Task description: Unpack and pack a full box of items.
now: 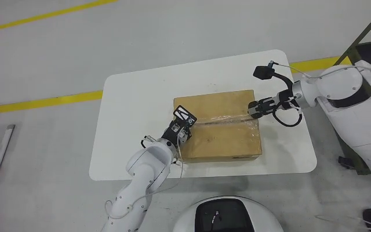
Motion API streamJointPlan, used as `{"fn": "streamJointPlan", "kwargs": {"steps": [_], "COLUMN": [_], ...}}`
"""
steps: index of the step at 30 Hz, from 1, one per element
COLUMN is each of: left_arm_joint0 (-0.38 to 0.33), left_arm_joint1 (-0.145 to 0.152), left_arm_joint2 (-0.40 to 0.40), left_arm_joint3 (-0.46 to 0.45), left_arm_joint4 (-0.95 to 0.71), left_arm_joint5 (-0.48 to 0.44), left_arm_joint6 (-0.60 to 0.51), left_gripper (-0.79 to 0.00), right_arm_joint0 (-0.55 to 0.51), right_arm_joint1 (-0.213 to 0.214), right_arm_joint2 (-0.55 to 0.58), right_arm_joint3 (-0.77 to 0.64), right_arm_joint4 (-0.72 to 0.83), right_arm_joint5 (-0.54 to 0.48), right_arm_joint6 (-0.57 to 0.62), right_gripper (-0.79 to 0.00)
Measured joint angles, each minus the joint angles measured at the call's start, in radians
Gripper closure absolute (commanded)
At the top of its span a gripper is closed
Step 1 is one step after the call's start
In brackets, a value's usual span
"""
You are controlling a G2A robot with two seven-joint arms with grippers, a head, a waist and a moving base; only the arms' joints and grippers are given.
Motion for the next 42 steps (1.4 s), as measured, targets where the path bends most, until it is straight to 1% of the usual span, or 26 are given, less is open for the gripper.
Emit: {"fn": "streamJointPlan", "kwargs": {"steps": [1, 2, 6, 9, 11, 12, 13, 14, 15, 16, 17, 18, 19, 20, 27, 32, 35, 38, 42], "left_arm_joint0": [0.0, 0.0, 0.0, 0.0, 0.0, 0.001, 0.001, 0.001, 0.001, 0.001, 0.001, 0.0, -0.001, -0.002, -0.002, 0.009, 0.025, 0.046, 0.089], "left_arm_joint1": [0.0, -0.001, -0.002, -0.003, -0.004, -0.004, -0.005, -0.005, -0.006, -0.006, -0.006, -0.007, -0.008, -0.008, -0.009, -0.007, -0.004, 0.003, 0.014], "left_arm_joint2": [0.0, 0.0, 0.002, 0.002, 0.002, 0.002, 0.002, 0.002, 0.002, 0.002, 0.002, 0.0, -0.001, -0.003, -0.027, -0.052, -0.085, -0.133, -0.225], "left_arm_joint3": [0.0, 0.0, -0.002, -0.002, -0.004, -0.005, -0.006, -0.007, -0.008, -0.01, -0.012, -0.015, -0.018, -0.022, -0.058, -0.091, -0.124, -0.163, -0.21], "left_arm_joint4": [0.0, 0.0, 0.004, 0.005, 0.005, 0.006, 0.005, 0.004, 0.003, 0.002, -0.001, -0.005, -0.009, -0.013, -0.025, -0.028, -0.028, -0.006, 0.037], "left_arm_joint5": [0.0, -0.001, -0.004, -0.005, -0.005, -0.005, -0.006, -0.006, -0.007, -0.008, -0.008, -0.007, -0.006, -0.005, 0.013, 0.009, 0.018, 0.019, 0.018], "left_arm_joint6": [0.0, 0.0, 0.001, 0.003, 0.002, 0.001, 0.002, 0.002, 0.001, 0.001, 0.001, 0.001, 0.001, 0.002, 0.01, 0.005, 0.003, 0.0, -0.008], "left_gripper": [0.0, 0.0, 0.0, 0.0, -0.068, -0.163, -0.296, -0.542, -0.705, -0.785, -0.785, -0.785, -0.785, -0.785, -0.785, -0.785, -0.785, -0.785, -0.785], "right_arm_joint0": [0.001, 0.002, 0.006, 0.005, 0.003, 0.002, 0.0, -0.002, -0.006, -0.01, -0.014, -0.021, -0.028, -0.036, -0.125, -0.173, -0.203, -0.231, -0.246], "right_arm_joint1": [0.001, 0.002, 0.007, 0.012, 0.015, 0.018, 0.02, 0.022, 0.025, 0.027, 0.028, 0.03, 0.031, 0.032, 0.031, 0.026, 0.021, 0.013, -0.002], "right_arm_joint2": [0.001, 0.002, 0.011, 0.02, 0.029, 0.037, 0.044, 0.052, 0.064, 0.074, 0.085, 0.1, 0.11, 0.12, 0.174, 0.186, 0.177, 0.157, 0.091], "right_arm_joint3": [0.0, 0.0, 0.004, 0.005, 0.006, 0.006, 0.005, 0.003, 0.001, -0.002, -0.005, -0.009, -0.014, -0.019, -0.077, -0.105, -0.124, -0.14, -0.171], "right_arm_joint4": [0.001, 0.001, 0.0, -0.003, -0.007, -0.009, -0.01, -0.008, -0.003, 0.002, 0.009, 0.021, 0.033, 0.046, 0.154, 0.226, 0.247, 0.262, 0.231], "right_arm_joint5": [0.0, 0.001, 0.002, 0.006, 0.013, 0.019, 0.023, 0.028, 0.036, 0.043, 0.05, 0.057, 0.06, 0.061, 0.03, -0.007, -0.043, -0.099, -0.184], "right_arm_joint6": [0.0, 0.001, -0.003, -0.008, -0.015, -0.022, -0.028, -0.036, -0.05, -0.064, -0.081, -0.105, -0.125, -0.148, -0.361, -0.464, -0.532, -0.607, -0.671], "right_gripper": [-0.246, -0.249, -0.314, -0.314, -0.314, -0.314, -0.314, -0.323, -0.317, -0.311, -0.292, -0.256, -0.148, 0.0, 0.0, 0.0, 0.0, 0.0, 0.0]}}
